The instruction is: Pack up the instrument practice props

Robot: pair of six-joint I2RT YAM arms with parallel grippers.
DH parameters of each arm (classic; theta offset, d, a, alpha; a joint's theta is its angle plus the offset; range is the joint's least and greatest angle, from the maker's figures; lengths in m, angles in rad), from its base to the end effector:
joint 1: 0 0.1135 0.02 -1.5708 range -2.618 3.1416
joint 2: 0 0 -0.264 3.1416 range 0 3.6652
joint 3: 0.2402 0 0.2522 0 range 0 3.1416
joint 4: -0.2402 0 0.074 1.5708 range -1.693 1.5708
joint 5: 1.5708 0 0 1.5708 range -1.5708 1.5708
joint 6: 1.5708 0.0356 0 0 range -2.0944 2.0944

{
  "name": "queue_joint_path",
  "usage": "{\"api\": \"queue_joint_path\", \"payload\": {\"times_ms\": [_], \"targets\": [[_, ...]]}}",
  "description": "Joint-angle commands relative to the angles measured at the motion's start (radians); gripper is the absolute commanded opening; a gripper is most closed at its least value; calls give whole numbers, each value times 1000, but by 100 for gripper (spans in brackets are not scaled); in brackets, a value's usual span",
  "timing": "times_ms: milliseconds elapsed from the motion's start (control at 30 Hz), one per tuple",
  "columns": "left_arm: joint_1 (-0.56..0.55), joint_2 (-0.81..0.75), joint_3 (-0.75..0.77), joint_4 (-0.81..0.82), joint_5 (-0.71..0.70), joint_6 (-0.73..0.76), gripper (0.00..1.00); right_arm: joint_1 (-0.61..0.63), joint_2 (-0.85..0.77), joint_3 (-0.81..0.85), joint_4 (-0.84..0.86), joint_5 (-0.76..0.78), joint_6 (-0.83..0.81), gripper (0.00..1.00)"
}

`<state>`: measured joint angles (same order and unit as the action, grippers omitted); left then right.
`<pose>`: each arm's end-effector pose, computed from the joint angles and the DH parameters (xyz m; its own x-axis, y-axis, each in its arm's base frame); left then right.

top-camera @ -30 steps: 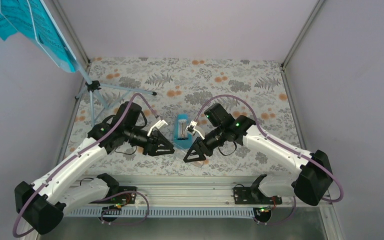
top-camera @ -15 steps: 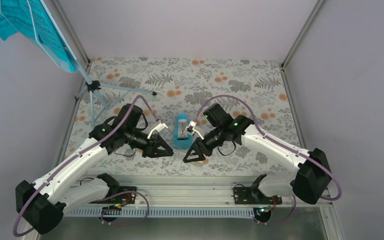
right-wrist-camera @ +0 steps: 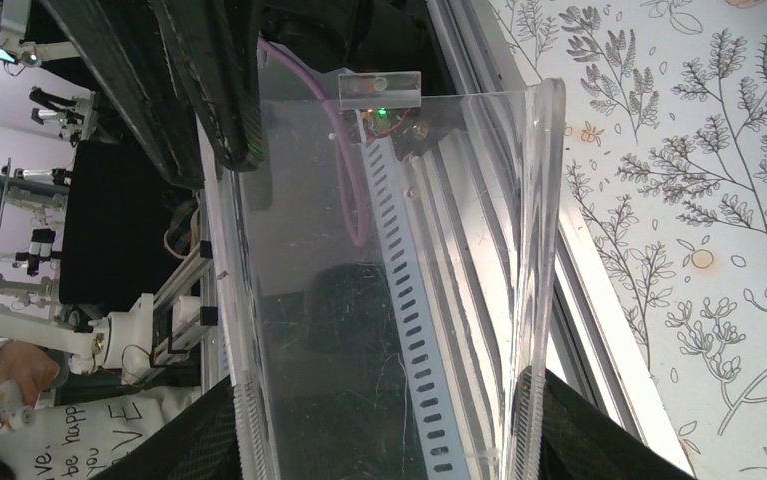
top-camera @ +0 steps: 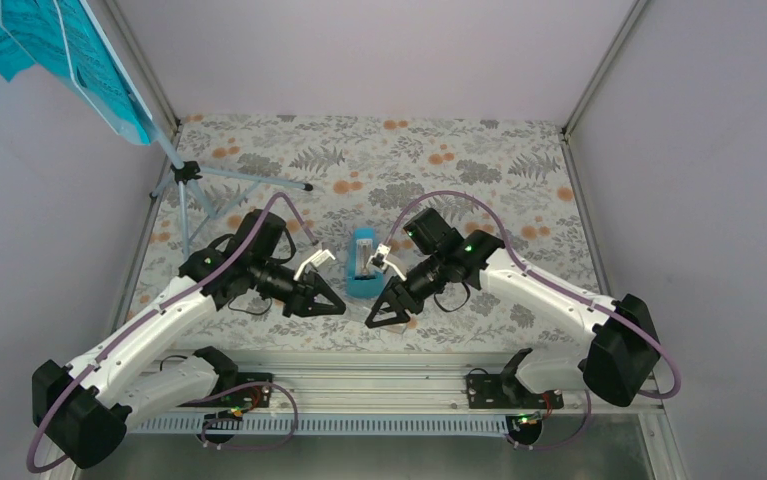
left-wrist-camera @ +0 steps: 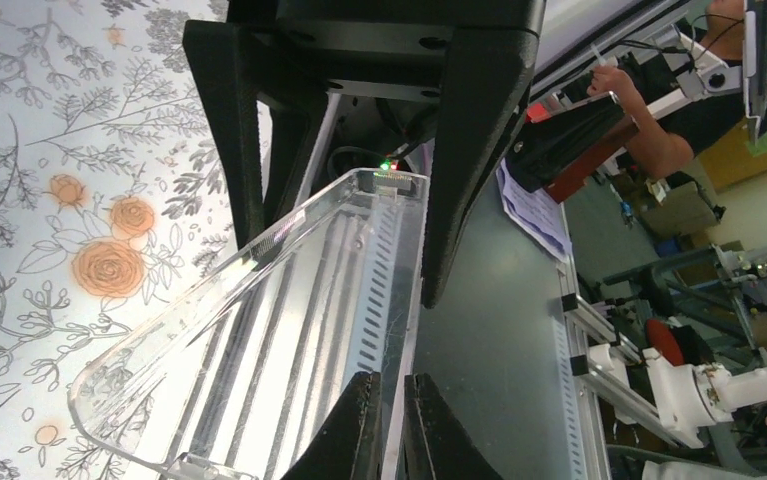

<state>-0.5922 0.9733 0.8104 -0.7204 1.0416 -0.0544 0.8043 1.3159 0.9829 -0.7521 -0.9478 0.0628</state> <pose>0.1333 -0.1267 0.2802 -0.6803 0.4246 -0.5974 0.7004 0.1364 -0.7006 0.1517 0.1993 0.2618 -0.6551 -0.6275 -0.4208 -0.6434 0.1713 0.7461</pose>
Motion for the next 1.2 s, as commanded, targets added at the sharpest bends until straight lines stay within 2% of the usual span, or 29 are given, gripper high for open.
{"api": "queue_joint_path", "payload": {"times_ms": [0,233,267,333,467,533,700,833,933,1000,1167], "targets": [[-4,-4,-7,-4,55,14,5,5,13,23,2,-2,-3,48],[-4,-11,-12,3,88,5,2,6,10,23,3,20,-6,48],[-5,-13,-11,5,88,-2,2,5,3,24,5,32,-6,51],[-5,-18,-7,22,76,-30,2,5,-14,28,19,58,3,61],[-3,-38,-12,130,57,-147,2,-12,-69,42,59,148,42,92],[-2,-46,-15,208,45,-211,2,-44,-107,48,84,195,68,100],[0,-88,-42,429,21,-397,2,-202,-241,44,212,229,156,100],[4,-107,-33,563,-62,-496,2,-320,-359,23,386,328,276,100],[9,-93,-41,719,-120,-585,2,-358,-427,-4,528,524,384,100],[19,-65,-31,819,-149,-645,2,-377,-449,-26,626,591,464,100],[30,-35,-55,1194,-273,-854,2,-386,-486,-156,977,558,682,100]]}}
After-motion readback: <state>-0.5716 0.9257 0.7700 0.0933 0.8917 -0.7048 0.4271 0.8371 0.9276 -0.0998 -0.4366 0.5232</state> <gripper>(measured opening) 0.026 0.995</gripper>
